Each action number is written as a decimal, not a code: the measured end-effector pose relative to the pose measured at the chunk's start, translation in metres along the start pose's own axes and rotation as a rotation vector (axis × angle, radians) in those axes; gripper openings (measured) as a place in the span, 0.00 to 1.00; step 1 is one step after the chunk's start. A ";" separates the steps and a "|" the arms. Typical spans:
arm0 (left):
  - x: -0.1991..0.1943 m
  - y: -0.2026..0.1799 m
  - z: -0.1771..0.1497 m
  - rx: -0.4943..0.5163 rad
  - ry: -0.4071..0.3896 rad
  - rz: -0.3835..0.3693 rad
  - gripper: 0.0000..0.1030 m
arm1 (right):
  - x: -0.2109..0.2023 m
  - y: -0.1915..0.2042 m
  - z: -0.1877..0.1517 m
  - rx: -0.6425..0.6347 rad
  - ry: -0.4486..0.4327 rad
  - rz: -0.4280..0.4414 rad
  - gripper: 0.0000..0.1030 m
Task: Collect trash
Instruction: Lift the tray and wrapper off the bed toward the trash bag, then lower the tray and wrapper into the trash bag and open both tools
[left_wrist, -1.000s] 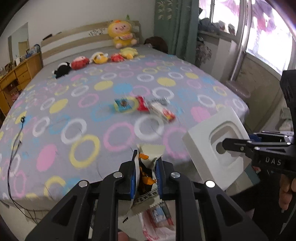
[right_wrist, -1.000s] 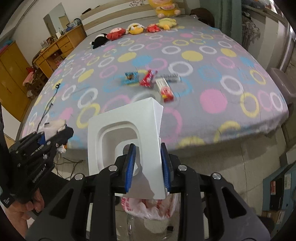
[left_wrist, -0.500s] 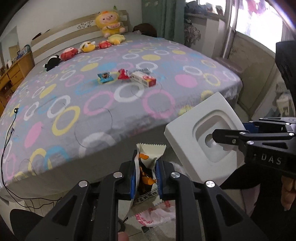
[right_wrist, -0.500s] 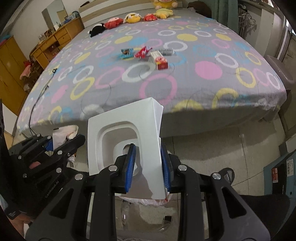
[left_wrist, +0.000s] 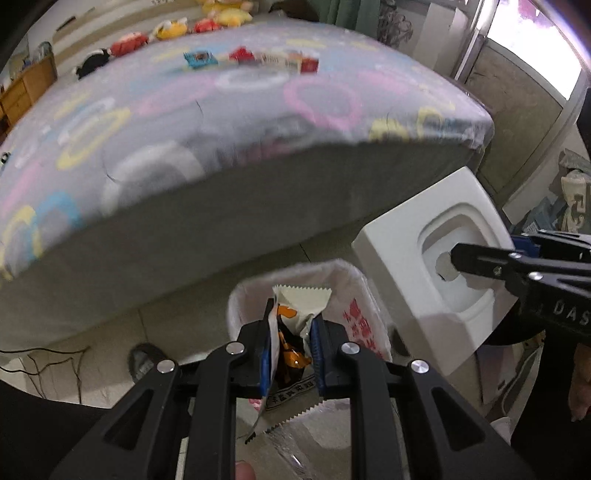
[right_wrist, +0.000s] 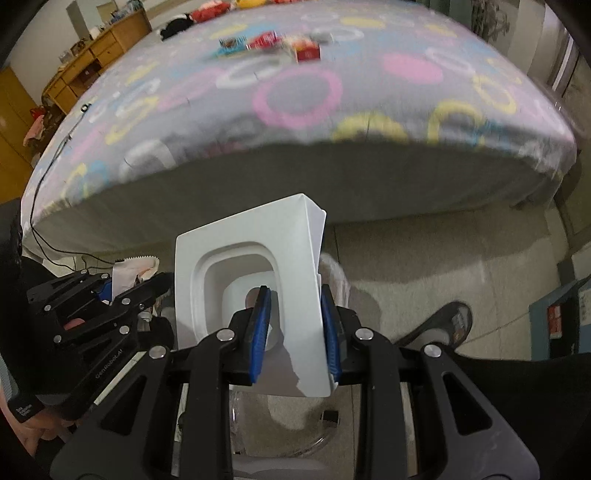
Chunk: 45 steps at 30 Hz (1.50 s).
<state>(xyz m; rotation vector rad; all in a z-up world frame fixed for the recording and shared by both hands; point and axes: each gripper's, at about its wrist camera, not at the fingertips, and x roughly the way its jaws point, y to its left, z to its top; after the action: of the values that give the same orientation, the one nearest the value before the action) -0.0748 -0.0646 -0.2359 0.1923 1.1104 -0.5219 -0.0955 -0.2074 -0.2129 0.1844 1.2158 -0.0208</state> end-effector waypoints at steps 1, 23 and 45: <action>0.004 -0.001 -0.002 0.004 0.009 0.000 0.17 | 0.006 -0.001 -0.003 0.003 0.008 -0.002 0.25; 0.120 0.008 -0.025 0.017 0.198 -0.011 0.17 | 0.135 -0.006 -0.006 -0.015 0.215 -0.024 0.27; 0.161 0.017 -0.039 0.017 0.317 0.017 0.60 | 0.189 -0.017 -0.007 0.007 0.313 -0.063 0.50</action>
<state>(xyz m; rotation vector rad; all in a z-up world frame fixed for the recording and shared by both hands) -0.0429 -0.0829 -0.3988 0.3066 1.4117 -0.4967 -0.0384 -0.2079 -0.3936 0.1590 1.5339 -0.0526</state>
